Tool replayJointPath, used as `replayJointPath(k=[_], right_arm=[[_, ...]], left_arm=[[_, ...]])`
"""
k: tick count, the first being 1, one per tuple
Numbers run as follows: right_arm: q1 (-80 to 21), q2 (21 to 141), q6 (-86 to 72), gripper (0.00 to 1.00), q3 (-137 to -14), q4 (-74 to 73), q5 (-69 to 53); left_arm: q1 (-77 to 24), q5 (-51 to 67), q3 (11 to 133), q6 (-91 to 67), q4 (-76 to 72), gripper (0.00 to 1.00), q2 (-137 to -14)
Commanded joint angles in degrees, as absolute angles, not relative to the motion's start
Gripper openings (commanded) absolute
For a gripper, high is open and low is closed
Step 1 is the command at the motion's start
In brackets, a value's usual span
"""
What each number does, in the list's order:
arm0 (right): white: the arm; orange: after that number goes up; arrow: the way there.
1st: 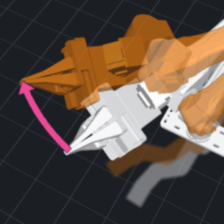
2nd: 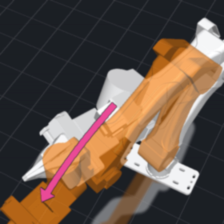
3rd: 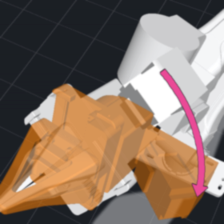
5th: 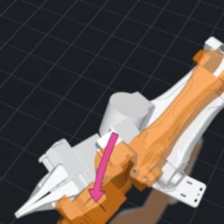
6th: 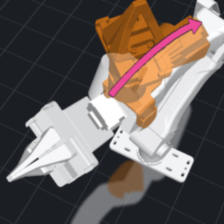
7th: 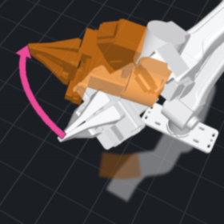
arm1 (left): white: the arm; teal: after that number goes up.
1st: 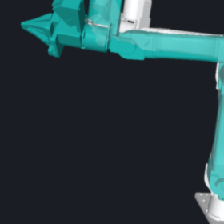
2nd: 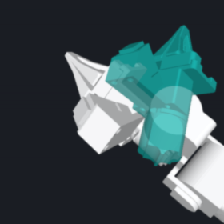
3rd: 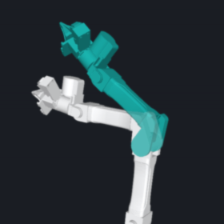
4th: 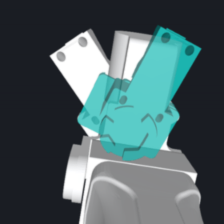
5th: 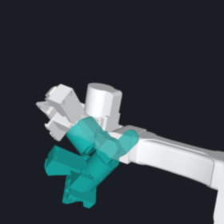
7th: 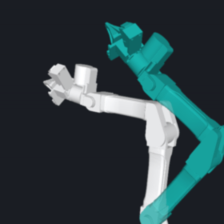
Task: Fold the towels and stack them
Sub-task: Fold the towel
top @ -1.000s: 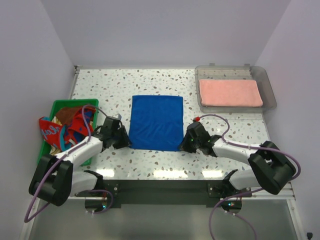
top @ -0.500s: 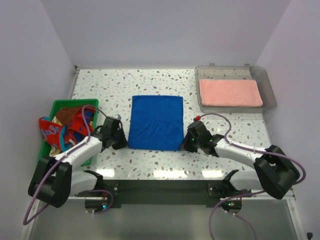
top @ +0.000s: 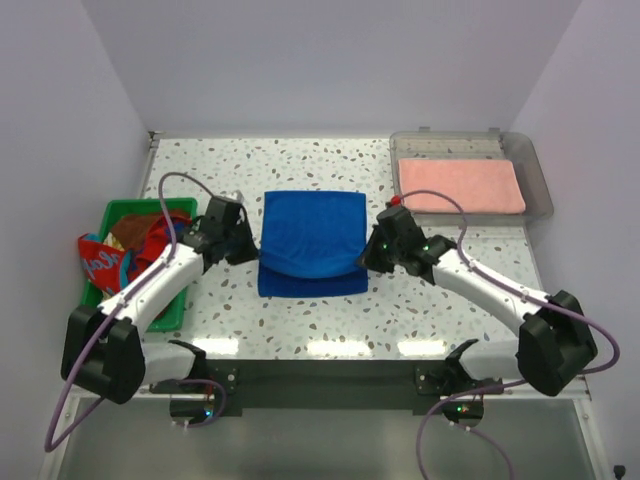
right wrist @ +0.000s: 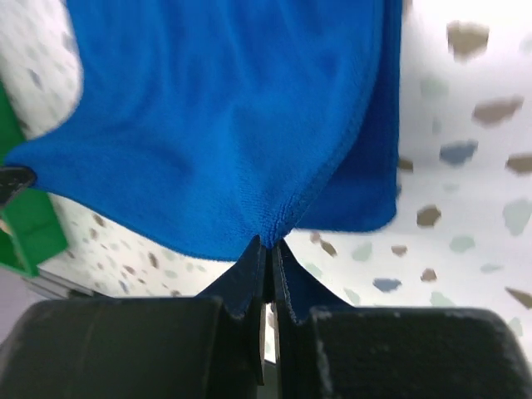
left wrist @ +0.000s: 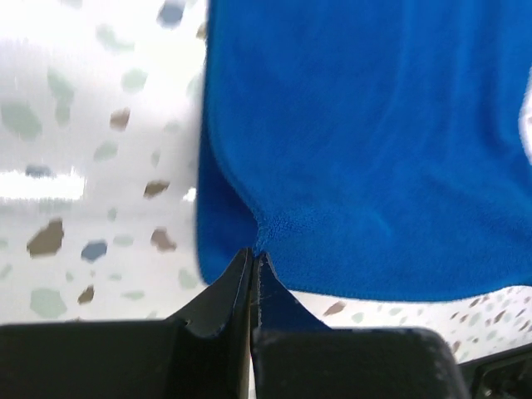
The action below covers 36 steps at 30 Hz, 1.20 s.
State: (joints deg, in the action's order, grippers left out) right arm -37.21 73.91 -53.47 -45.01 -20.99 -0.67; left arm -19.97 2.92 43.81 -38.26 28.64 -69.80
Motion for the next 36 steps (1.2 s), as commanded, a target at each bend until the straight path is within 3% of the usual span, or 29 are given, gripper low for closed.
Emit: replayJointPath(k=[1,14,22,26,36], right_arm=[[-32.6,76.1,-48.0,0.00,-54.9,-25.0,0.4],[-17.3,108.7,-36.1,0.00,-103.2,-19.1,-4.6],[-13.5,134.0,-30.7,0.00,-138.1,-18.2,-8.0],[-12.1,136.0,-30.2,0.00,-140.2,-14.2,-9.5],[-12.0,123.4,-27.7,0.00,-123.6,-12.3,-14.3]], left_arm=[[-19.0,1.1,55.6,-35.2,30.2,0.00,-74.2],[-11.1,4.5,109.6,-32.3,27.8,0.00,-110.0],[-6.6,12.8,125.3,-36.5,12.8,0.00,-126.2],[-6.2,14.7,125.6,-35.1,6.3,0.00,-127.4],[-6.2,17.7,110.7,-33.4,3.3,0.00,-117.1]])
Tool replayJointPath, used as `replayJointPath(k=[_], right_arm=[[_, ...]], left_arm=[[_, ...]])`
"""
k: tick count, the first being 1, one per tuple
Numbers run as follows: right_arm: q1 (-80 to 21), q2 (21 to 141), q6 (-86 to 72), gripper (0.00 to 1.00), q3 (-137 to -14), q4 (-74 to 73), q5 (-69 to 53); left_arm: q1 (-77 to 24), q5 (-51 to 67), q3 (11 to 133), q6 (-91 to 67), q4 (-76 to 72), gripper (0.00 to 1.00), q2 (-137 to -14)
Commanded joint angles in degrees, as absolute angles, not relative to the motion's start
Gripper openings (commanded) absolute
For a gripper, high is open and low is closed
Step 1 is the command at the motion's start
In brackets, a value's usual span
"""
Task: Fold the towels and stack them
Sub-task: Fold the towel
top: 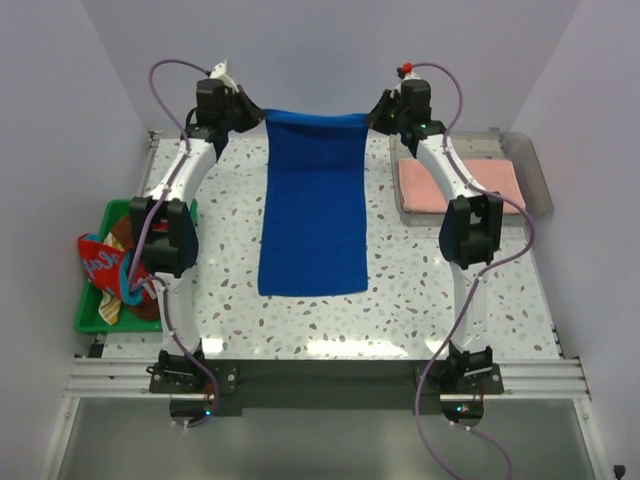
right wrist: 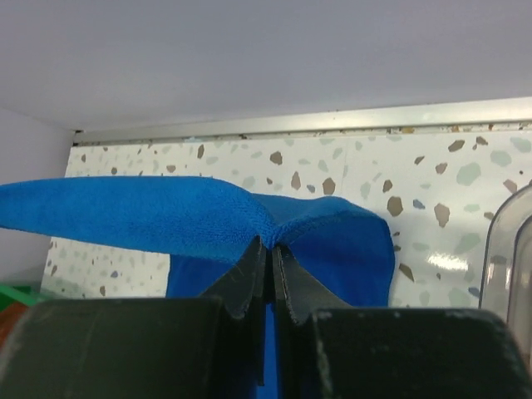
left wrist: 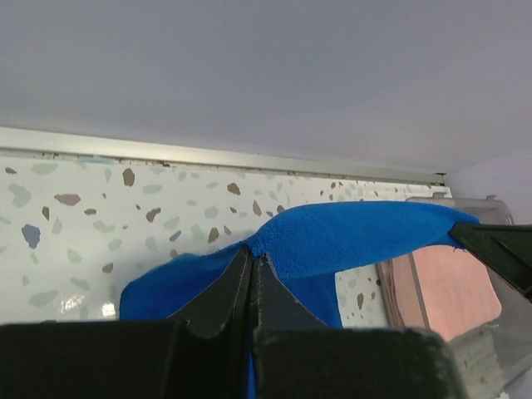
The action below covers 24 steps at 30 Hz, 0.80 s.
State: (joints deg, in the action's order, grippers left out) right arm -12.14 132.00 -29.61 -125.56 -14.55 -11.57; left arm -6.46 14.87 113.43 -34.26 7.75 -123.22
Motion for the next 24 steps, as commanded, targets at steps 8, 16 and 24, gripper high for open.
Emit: replayJointPath(k=[8,16,24], right_arm=[[-12.1,110.8,-31.3,0.00,-104.3,-17.8,-16.5],[-13.1,100.9,-32.1,0.00,-84.0,-23.7,-19.2],[-15.7,96.0,-31.9,0.00,-70.6,-25.6,-18.3]], left_arm=[[-6.2,19.5,92.5,-34.9,9.2,0.00,-104.8],[-6.2,18.9,73.0,-33.5,15.2,0.00,-93.9],[-6.3,18.7,58.9,-32.3,17.1,0.00,-88.4]])
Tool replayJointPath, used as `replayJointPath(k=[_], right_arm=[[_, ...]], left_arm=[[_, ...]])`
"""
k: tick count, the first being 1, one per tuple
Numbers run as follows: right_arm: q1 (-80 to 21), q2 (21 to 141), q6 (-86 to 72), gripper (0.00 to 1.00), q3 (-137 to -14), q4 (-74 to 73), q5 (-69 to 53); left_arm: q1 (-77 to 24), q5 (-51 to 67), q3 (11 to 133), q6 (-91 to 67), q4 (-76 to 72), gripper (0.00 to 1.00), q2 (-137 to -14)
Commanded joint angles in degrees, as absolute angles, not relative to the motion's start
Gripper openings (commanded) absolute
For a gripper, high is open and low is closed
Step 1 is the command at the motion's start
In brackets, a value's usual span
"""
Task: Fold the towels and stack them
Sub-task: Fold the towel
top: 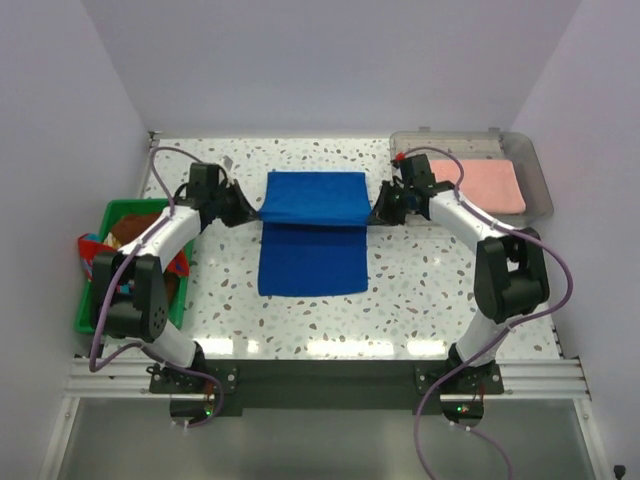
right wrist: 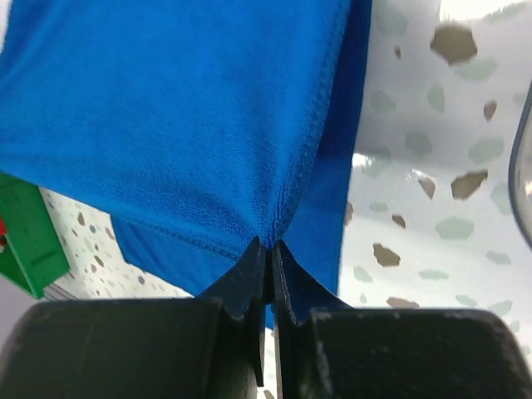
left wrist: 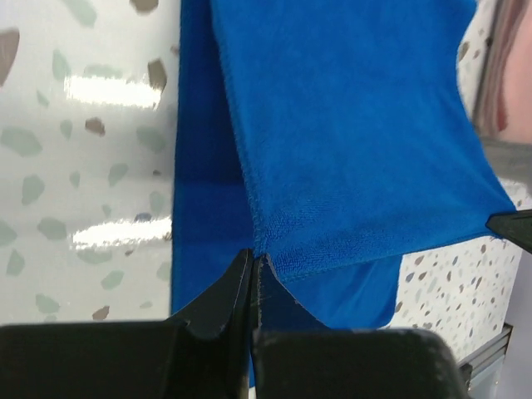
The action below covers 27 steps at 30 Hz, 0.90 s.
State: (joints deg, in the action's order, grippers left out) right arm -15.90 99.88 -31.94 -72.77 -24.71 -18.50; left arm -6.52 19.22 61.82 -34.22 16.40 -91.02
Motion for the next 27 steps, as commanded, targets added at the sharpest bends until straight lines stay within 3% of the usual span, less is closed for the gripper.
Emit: replayJointPath(k=[1,14,27], right_arm=[[-15.8,95.8,-31.9,0.00,-70.1,-25.6,-17.9],[-17.7,90.4,-30.2,0.00,-75.2,-33.1,-15.6],[-22.7,82.7,-34.4,0.00,-48.1,-20.6,-14.1]], left_arm=[[-6.3,18.7,58.3,-32.3,17.4,0.00,-88.5],[-6.4,16.2,64.0,-31.7,26.9,0.00,-84.2],[-10.9,15.5,36.6,-34.9,18.8,0.00,-74.5]])
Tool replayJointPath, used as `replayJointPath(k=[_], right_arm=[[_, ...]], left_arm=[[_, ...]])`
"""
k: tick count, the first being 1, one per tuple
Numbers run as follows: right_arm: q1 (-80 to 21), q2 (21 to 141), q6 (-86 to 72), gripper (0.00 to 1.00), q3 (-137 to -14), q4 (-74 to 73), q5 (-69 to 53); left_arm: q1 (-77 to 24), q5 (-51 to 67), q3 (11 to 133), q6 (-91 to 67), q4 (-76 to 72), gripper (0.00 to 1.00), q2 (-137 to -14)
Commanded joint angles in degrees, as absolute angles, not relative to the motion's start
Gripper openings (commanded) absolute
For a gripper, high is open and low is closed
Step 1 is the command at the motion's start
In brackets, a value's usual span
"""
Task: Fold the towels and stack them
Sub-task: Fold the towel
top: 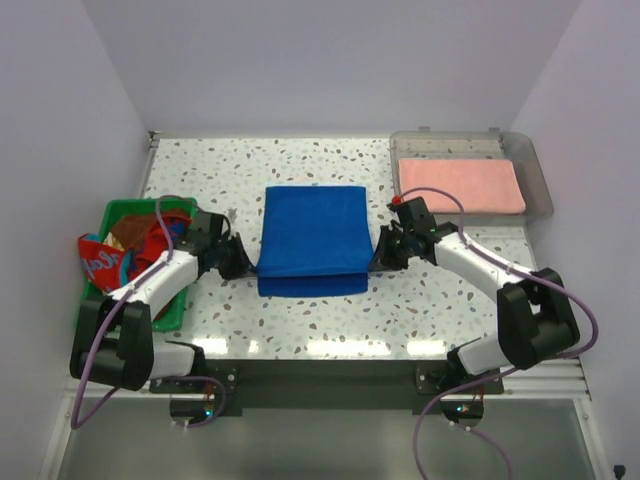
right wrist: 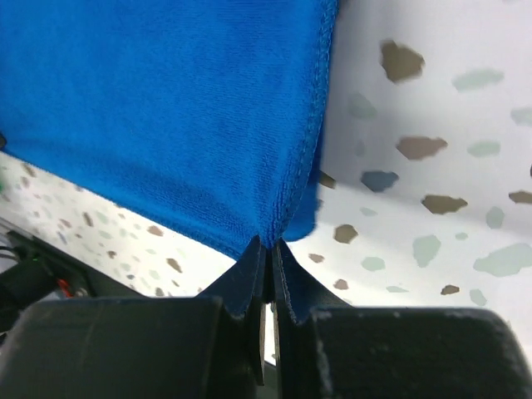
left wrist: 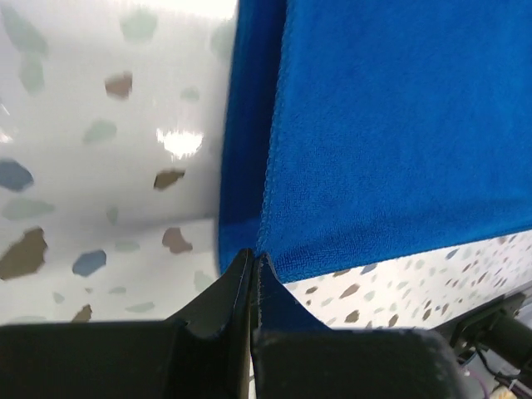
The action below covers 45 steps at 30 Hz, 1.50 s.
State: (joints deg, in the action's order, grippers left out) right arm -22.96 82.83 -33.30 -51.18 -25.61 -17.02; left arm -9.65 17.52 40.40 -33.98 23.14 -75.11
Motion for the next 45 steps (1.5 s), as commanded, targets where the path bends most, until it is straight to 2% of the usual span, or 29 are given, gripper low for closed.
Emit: replayJointPath(k=[1,11,18,23,33,45], right_arm=[[-22.7,83.3,-34.4,0.00,-47.5,-19.9,-13.8],[-22.7,86.7,-33.6,0.00,-45.7,-17.7,-13.4],[-22.7,82.3,-32.3,0.00,-53.3,-25.9,-12.6],[-23.1,77.8,-32.3,0.00,-54.0,-30.1,-12.9],[-25.9,76.8,-34.5,0.00,-40.2,-22.0,-14.9],[-26.1,83.2,-34.5,0.00,-37.4,-17.5,-13.6]], left_arm=[[-11.6,15.0,35.8,-35.0,17.4,0.00,-74.8],[-15.3,10.1,34.3,-35.7,17.1,0.00,-75.8],[-15.3,5.6,45.0,-34.5,26.4,0.00,-72.3],[-15.4,3.9,47.6,-34.2,32.9,0.00,-67.6],[-15.7,9.7,31.6,-35.7,25.7,0.00,-63.5],[-17.2,8.7,26.9,-36.7,22.2,0.00,-65.9]])
